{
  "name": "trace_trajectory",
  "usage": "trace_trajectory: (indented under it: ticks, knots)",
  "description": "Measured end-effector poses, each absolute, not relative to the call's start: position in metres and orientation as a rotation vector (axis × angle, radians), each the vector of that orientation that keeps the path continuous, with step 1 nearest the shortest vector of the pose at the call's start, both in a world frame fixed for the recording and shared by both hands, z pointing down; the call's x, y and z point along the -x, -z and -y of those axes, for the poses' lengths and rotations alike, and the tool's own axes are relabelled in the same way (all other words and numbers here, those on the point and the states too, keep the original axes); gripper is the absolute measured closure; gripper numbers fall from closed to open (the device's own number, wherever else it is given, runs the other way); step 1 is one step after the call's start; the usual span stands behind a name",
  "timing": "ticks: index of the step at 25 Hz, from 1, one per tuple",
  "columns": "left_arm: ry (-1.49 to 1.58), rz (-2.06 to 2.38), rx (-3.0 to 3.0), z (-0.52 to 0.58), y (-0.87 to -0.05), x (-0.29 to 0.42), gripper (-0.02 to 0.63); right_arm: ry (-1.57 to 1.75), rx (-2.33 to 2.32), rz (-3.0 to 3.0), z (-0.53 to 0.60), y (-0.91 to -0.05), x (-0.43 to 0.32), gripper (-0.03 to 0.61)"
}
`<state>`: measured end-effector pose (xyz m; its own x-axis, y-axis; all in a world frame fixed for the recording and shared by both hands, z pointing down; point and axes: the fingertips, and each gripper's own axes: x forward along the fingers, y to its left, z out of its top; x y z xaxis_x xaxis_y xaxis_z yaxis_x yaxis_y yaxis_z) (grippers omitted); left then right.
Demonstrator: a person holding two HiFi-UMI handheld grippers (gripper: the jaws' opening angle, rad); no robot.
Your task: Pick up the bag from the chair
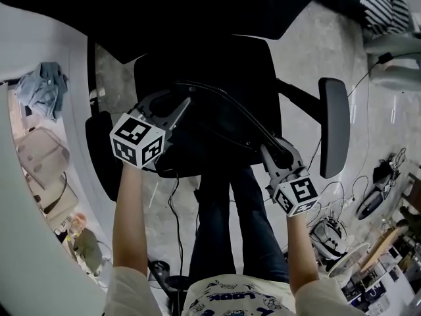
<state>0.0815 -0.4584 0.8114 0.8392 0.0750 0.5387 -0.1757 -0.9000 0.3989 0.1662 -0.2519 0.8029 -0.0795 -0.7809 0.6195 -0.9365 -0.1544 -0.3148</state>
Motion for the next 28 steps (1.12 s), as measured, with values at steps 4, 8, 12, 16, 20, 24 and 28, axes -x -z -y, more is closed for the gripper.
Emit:
trace_trajectory:
  ticks: [4, 8, 12, 16, 20, 24, 28]
  knots:
    - [-0.784, 0.067, -2.580, 0.456, -0.808, -0.079, 0.540, -1.035, -1.928, 1.874, 0.251, -0.803, -0.163, 0.503]
    - [-0.806, 0.083, -2.614, 0.451, -0.798, -0.073, 0.557, -1.060, -1.887, 1.897, 0.249, -0.796, -0.161, 0.511]
    - [-0.802, 0.118, -2.632, 0.440, -0.782, -0.065, 0.566, -1.035, -1.858, 1.918, 0.244, -0.782, -0.162, 0.512]
    - [-0.784, 0.176, -2.639, 0.432, -0.758, -0.055, 0.568, -0.992, -1.839, 1.935, 0.243, -0.758, -0.166, 0.514]
    - [-0.743, 0.248, -2.656, 0.429, -0.718, -0.048, 0.569, -0.947, -1.831, 1.971, 0.246, -0.722, -0.170, 0.514]
    - [-0.698, 0.309, -2.686, 0.427, -0.669, -0.038, 0.571, -0.876, -1.815, 2.026, 0.253, -0.677, -0.170, 0.514]
    - [-0.660, 0.366, -2.713, 0.420, -0.613, -0.025, 0.572, -0.795, -1.769, 2.090, 0.255, -0.622, -0.167, 0.514]
